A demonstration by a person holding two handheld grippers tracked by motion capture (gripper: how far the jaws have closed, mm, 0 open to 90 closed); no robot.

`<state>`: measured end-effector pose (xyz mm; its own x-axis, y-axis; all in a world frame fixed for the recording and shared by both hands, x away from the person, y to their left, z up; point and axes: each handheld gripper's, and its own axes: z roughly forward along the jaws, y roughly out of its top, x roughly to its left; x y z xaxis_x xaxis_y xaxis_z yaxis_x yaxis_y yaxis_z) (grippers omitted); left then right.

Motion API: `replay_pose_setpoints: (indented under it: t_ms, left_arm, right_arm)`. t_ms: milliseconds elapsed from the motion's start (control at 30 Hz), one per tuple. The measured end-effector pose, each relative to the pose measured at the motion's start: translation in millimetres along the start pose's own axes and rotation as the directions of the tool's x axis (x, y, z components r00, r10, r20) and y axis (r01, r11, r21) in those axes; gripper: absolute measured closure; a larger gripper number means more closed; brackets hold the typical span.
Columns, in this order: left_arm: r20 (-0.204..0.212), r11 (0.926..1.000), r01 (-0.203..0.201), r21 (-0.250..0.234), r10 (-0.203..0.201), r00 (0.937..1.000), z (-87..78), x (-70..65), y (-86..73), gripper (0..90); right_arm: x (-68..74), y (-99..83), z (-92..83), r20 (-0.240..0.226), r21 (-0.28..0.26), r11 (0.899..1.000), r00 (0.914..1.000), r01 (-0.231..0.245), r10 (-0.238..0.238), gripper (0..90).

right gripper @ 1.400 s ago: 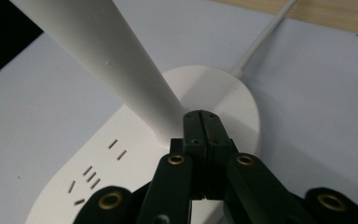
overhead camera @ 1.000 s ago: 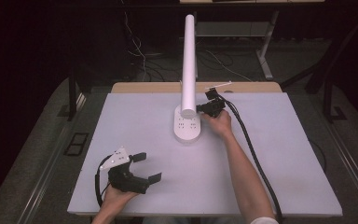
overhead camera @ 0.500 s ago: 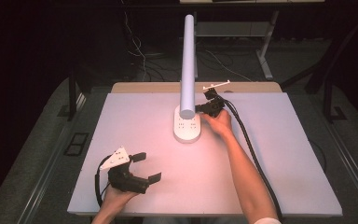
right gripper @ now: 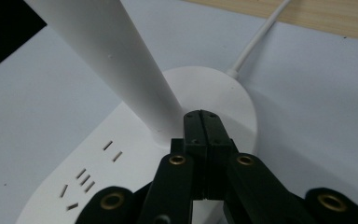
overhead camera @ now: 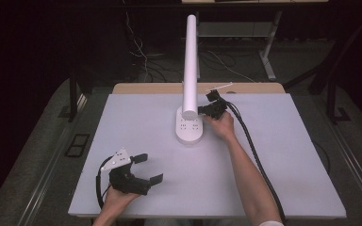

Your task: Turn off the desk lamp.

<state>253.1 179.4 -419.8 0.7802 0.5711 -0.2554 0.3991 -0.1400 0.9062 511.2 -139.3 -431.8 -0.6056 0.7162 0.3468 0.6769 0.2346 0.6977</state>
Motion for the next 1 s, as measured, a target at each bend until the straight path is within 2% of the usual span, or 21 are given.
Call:
replay_pose_setpoints:
  t_ms: [67, 133, 667, 1000]
  left_arm:
    - [0.000, 1.0000, 0.001, 0.000, -0.001, 1.0000, 0.0, -0.2, -0.1, 0.0]
    - [0.000, 1.0000, 0.001, 0.000, -0.001, 1.0000, -0.2, -0.1, -0.1, 0.0]
    - [-0.001, 1.0000, 0.000, -0.002, 0.000, 1.0000, -1.3, -0.6, -0.1, 0.0]
    - [-0.001, 1.0000, -0.002, -0.002, 0.002, 1.0000, -1.0, -0.7, 0.0, 0.0]
  right_arm:
    - [2.4, 1.3, 0.1, 0.015, 0.004, 1.000, 0.9998, 0.012, -0.012, 90.0]
    - [2.2, 1.7, -0.5, 0.015, 0.002, 1.000, 0.9999, 0.003, -0.003, 90.0]
    - [-1.2, -0.8, -0.3, -0.008, -0.008, 1.000, 0.9998, -0.021, 0.021, 90.0]
    - [1.9, -0.9, 0.4, 0.010, -0.010, 1.000, 0.9999, -0.005, 0.005, 90.0]
